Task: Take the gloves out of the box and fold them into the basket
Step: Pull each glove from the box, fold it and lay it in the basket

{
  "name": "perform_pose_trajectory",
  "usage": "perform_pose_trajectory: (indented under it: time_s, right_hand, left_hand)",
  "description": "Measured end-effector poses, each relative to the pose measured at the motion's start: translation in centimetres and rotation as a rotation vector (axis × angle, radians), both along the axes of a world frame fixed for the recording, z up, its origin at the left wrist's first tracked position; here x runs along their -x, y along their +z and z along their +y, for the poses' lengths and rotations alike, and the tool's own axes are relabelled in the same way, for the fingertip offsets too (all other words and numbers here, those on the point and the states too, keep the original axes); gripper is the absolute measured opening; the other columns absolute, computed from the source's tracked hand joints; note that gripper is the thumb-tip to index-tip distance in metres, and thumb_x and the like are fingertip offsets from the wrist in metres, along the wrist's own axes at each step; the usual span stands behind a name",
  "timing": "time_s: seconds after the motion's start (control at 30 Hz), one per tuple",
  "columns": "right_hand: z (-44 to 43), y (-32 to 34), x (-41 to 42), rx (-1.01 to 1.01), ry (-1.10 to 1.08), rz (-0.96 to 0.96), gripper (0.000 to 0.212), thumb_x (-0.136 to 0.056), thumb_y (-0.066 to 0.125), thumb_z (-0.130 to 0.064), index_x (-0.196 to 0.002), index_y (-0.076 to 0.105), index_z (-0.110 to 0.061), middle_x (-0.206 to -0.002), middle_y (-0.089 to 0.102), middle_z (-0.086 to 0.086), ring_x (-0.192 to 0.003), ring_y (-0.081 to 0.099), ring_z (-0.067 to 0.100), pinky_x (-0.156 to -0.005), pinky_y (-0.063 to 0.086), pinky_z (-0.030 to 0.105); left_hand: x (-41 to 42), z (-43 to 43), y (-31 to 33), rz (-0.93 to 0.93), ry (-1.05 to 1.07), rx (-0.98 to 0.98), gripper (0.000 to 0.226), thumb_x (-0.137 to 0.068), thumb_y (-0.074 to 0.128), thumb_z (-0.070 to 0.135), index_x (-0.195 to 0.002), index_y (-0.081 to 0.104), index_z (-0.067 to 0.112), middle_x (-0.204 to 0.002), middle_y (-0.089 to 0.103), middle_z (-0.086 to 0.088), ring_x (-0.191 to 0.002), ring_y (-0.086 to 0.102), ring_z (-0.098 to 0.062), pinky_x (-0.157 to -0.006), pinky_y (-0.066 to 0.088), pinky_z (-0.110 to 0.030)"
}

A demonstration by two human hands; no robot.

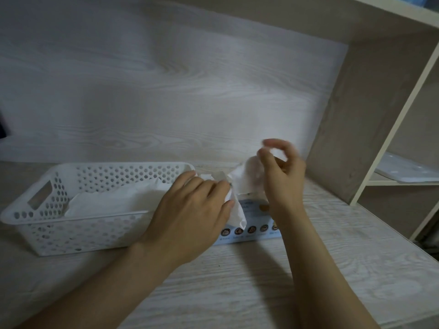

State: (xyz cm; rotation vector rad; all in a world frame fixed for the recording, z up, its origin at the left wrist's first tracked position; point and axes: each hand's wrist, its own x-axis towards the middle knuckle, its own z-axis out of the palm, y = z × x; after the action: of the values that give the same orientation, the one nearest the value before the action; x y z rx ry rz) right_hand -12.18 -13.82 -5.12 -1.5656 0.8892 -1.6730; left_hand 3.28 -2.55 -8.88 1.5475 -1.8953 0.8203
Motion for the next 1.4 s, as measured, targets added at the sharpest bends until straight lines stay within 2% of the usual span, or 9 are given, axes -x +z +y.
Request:
perform_pose_trajectory:
  time_s: [0.1, 0.17, 0.27, 0.43, 0.7, 0.9, 1.03, 1.2, 1.4]
  right_hand:
    - [0.2, 0.3, -0.3, -0.091, 0.276, -0.007, 0.036, -0.100, 0.048, -0.019, -0.102, 0.084, -0.024, -0.094, 0.070, 0.005, -0.093, 0.064, 0.020, -0.082, 0.049, 0.036]
    - [0.4, 0.2, -0.7, -0.082, 0.377, -0.014, 0.041, -0.092, 0.047, -0.009, -0.108, 0.083, -0.021, -0.085, 0.062, 0.017, -0.081, 0.057, 0.034, -0.077, 0.047, 0.042]
    - [1.0, 0.2, -1.4, 0.062, 0.334, 0.075, 0.041, -0.095, 0.051, 0.005, -0.117, 0.078, -0.016, -0.062, 0.038, 0.013, -0.059, 0.034, 0.030, -0.064, 0.042, 0.042]
    - [2.5, 1.4, -3.3, 0.181, 0.303, 0.124, 0.021, -0.095, 0.067, 0.003, -0.109, 0.075, -0.010, -0.070, 0.074, 0.000, -0.072, 0.075, 0.020, -0.078, 0.064, 0.054]
    - [3.2, 3.7, -7.9, 0.195, 0.318, 0.242, 0.003, -0.094, 0.076, -0.015, -0.094, 0.077, -0.018, -0.072, 0.078, 0.002, -0.069, 0.078, 0.018, -0.072, 0.065, 0.051]
    - [3.4, 5.0, -11.4, 0.211, 0.275, 0.305, 0.006, -0.094, 0.077, -0.022, -0.091, 0.077, -0.018, -0.068, 0.077, -0.003, -0.058, 0.075, 0.010, -0.063, 0.061, 0.031]
    - [2.4, 6.1, -13.7, 0.236, 0.086, 0.350, 0.012, -0.088, 0.078, -0.040, -0.084, 0.079, -0.028, -0.067, 0.072, -0.014, -0.066, 0.068, 0.000, -0.057, 0.047, 0.017]
    - [1.0, 6.8, -15.4, 0.055, 0.148, 0.360, 0.011, -0.085, 0.081, -0.033, -0.080, 0.076, -0.024, -0.072, 0.073, -0.010, -0.071, 0.069, 0.004, -0.061, 0.052, 0.024]
    - [-0.7, 7.2, -15.6, 0.014, 0.125, 0.417, 0.021, -0.075, 0.085, -0.043, -0.068, 0.074, -0.026, -0.071, 0.073, -0.006, -0.085, 0.072, 0.017, -0.071, 0.057, 0.029]
  left_hand:
    - [-0.4, 0.1, 0.5, 0.106, 0.008, 0.019, 0.042, -0.107, 0.043, 0.050, -0.118, 0.065, 0.017, -0.108, 0.071, 0.000, -0.093, 0.065, -0.023, -0.091, 0.050, -0.042]
    - [-0.6, 0.3, 0.9, 0.172, 0.006, 0.058, 0.048, -0.103, 0.048, 0.056, -0.123, 0.064, 0.016, -0.111, 0.070, 0.000, -0.094, 0.066, -0.022, -0.087, 0.051, -0.040]
    - [-0.9, 0.5, 1.5, 0.255, 0.014, 0.100, 0.059, -0.096, 0.055, 0.066, -0.128, 0.059, 0.017, -0.115, 0.068, 0.001, -0.092, 0.066, -0.019, -0.082, 0.052, -0.035]
    - [-2.0, 0.6, 2.3, 0.357, 0.029, 0.118, 0.071, -0.084, 0.069, 0.070, -0.132, 0.056, 0.020, -0.131, 0.054, 0.002, -0.096, 0.063, -0.018, -0.076, 0.053, -0.032]
    - [-5.5, 0.6, 4.5, 0.557, -0.075, 0.260, 0.019, -0.103, 0.063, 0.031, -0.116, 0.064, 0.018, -0.114, 0.063, 0.007, -0.099, 0.062, -0.010, -0.085, 0.055, -0.037]
    - [-8.2, 0.6, 6.5, 0.934, -0.143, 0.233, 0.010, -0.102, 0.063, 0.030, -0.100, 0.071, 0.025, -0.093, 0.073, 0.014, -0.090, 0.069, -0.001, -0.073, 0.048, -0.009]
    - [-10.0, -0.5, 7.9, 1.078, -0.257, 0.061, 0.013, -0.097, 0.069, 0.037, -0.108, 0.068, 0.030, -0.107, 0.073, 0.012, -0.102, 0.071, -0.009, -0.090, 0.059, -0.036]
    - [-11.8, -1.7, 9.3, 0.970, -0.219, -0.184, 0.034, -0.082, 0.073, 0.028, -0.114, 0.063, 0.035, -0.116, 0.067, 0.013, -0.098, 0.073, -0.012, -0.085, 0.063, -0.046]
    - [-12.2, -4.0, 9.0, 0.872, -0.067, -0.079, 0.014, -0.100, 0.065, 0.022, -0.109, 0.074, 0.027, -0.102, 0.073, 0.011, -0.092, 0.071, -0.011, -0.082, 0.061, -0.037]
